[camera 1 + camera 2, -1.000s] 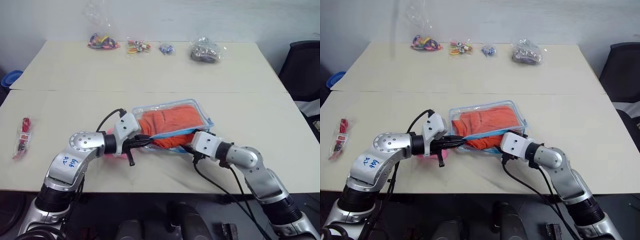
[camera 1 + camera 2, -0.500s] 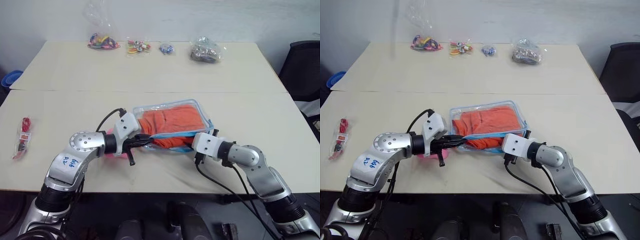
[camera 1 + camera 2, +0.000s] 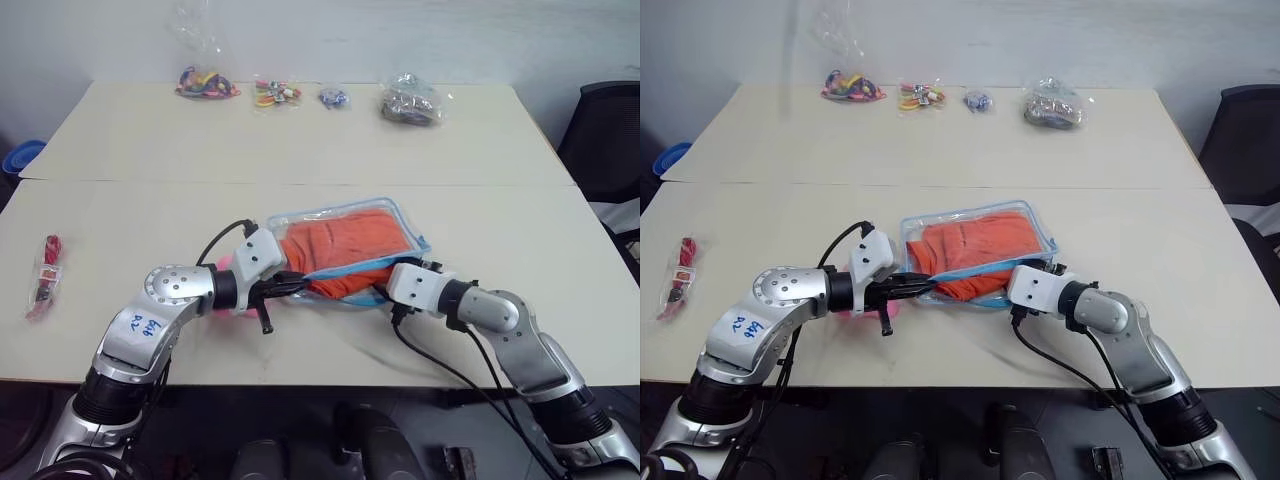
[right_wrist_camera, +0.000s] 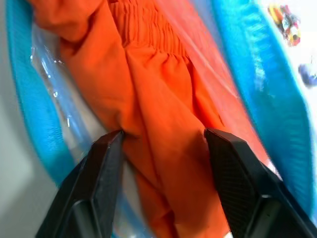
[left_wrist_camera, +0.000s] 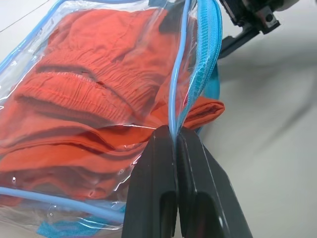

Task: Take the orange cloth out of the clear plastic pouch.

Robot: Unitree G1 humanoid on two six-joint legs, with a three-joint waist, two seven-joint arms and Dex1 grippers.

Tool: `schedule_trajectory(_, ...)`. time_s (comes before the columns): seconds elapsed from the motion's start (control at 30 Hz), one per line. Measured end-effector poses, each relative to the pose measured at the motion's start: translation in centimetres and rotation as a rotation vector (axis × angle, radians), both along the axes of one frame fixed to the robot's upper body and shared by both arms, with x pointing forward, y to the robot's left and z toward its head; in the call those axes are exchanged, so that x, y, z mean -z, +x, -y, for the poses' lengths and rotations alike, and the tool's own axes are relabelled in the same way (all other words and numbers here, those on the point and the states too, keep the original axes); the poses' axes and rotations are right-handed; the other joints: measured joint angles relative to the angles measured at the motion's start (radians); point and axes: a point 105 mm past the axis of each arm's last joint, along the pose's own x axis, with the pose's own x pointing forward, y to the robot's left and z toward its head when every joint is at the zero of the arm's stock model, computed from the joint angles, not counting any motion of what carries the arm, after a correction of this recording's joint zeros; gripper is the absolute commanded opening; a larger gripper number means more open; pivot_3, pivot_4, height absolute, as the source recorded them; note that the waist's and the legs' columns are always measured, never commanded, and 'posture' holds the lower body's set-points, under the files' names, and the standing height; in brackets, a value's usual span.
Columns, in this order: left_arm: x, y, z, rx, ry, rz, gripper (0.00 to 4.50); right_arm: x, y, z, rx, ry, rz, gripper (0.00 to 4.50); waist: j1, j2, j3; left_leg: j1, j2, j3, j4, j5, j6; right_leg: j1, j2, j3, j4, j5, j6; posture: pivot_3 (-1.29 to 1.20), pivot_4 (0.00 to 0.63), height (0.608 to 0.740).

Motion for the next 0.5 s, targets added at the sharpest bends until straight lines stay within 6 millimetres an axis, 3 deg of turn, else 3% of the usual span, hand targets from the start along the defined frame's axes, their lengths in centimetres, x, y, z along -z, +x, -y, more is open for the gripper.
schedule_trajectory(0.33,-0.02,0.01,-0.12,-0.001,0.006,0.003,0.00,0.11,-0.45,0.33,-0.109,-0.181,0.103,2.70,-0.001,0.000,0.000,0.000,0.000,0.000,0.000,0.000,0.000,0.000,0.000,0.000,0.000,0.000,0.000,0.00,0.150,0.740)
schedule_trajectory(0.5,-0.07,0.01,-0.13,0.000,0.008,0.009,0.00,0.07,0.33,0.61,-0.101,-0.259,0.162,2.70,-0.001,0.000,0.000,0.000,0.000,0.000,0.000,0.000,0.000,0.000,0.000,0.000,0.000,0.000,0.000,0.00,0.150,0.740)
